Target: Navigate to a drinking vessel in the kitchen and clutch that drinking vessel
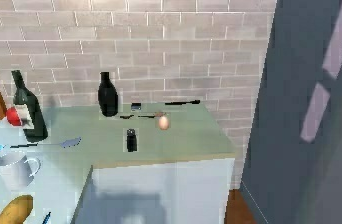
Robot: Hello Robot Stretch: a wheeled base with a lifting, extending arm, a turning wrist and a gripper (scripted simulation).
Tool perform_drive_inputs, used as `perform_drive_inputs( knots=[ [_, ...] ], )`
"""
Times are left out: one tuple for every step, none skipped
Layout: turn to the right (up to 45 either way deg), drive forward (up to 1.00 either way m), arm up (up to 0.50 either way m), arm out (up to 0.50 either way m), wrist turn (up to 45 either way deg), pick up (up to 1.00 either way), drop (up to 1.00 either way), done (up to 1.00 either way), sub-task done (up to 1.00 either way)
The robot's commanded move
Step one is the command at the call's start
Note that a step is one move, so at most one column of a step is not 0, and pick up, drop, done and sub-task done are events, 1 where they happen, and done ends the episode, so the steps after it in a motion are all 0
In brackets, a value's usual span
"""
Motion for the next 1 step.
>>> perform_drive_inputs(
  knots=[
    [0.0, 0.35, 0.00, 0.00, 0.0, 0.00, 0.00, 0.00, 0.00]
  ],
)
